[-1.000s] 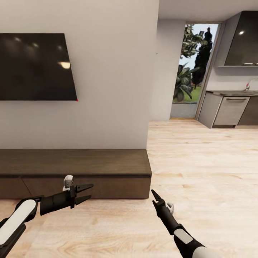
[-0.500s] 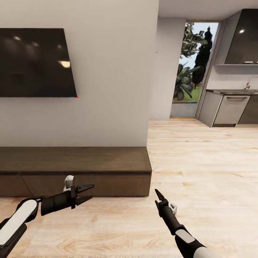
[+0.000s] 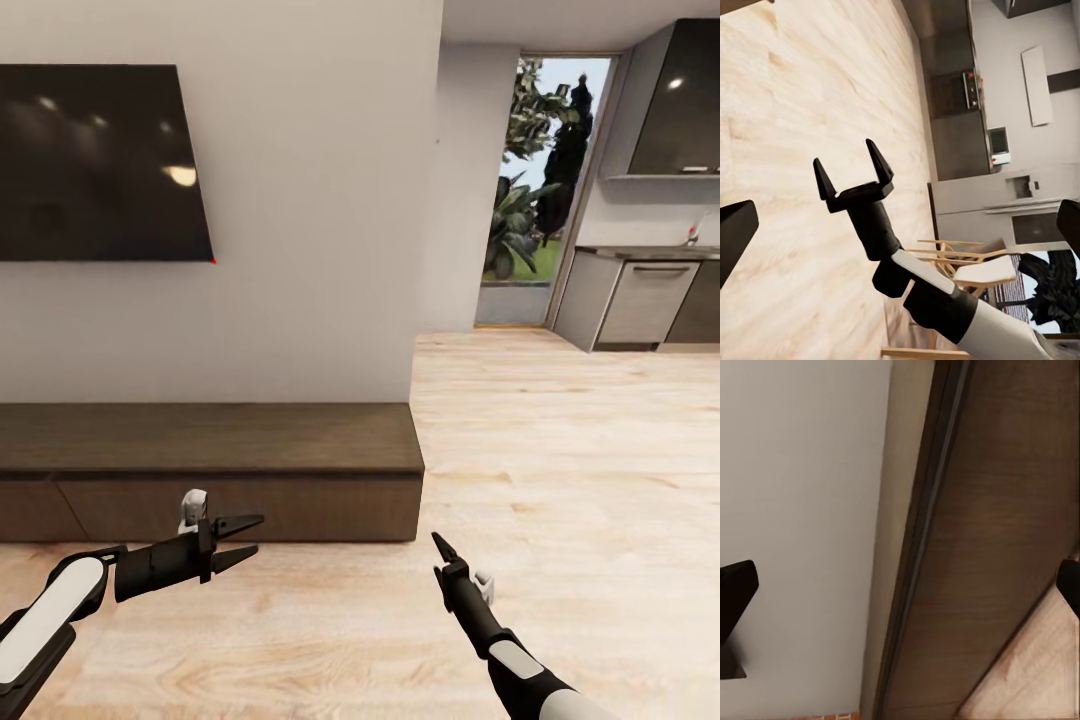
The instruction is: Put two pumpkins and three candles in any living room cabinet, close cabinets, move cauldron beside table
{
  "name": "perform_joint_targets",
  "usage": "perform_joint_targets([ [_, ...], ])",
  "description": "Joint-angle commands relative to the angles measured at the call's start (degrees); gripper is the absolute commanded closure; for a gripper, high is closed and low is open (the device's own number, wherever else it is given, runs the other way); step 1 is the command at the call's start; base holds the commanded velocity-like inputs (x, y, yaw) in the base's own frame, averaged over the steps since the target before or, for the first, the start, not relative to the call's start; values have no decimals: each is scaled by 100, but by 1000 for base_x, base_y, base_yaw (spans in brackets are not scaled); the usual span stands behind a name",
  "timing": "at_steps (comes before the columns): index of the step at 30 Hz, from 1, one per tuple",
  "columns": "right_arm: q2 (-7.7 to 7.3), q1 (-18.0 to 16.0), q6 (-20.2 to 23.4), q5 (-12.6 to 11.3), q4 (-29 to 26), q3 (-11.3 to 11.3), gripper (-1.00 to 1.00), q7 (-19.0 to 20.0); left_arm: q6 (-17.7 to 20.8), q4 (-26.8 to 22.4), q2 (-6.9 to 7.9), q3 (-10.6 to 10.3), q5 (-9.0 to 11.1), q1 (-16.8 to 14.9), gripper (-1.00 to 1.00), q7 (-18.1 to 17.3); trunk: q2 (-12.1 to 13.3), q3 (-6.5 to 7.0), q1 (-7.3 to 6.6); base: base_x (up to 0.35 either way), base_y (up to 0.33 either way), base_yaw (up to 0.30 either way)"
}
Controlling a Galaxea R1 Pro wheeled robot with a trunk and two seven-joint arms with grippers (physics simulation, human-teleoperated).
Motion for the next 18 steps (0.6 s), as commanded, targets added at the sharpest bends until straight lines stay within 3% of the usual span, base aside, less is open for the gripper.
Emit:
perform_joint_targets([
  [1,0,-4,52,-46,4,-13,-100,-20,3,3,4,-7,-32,-5,-100,-49,-44,-24,22,0,0,0],
  [18,-11,-4,12,-157,-1,-13,-100,-88,7,-7,4,-57,-31,-5,-100,-58,-726,-329,395,0,0,0],
])
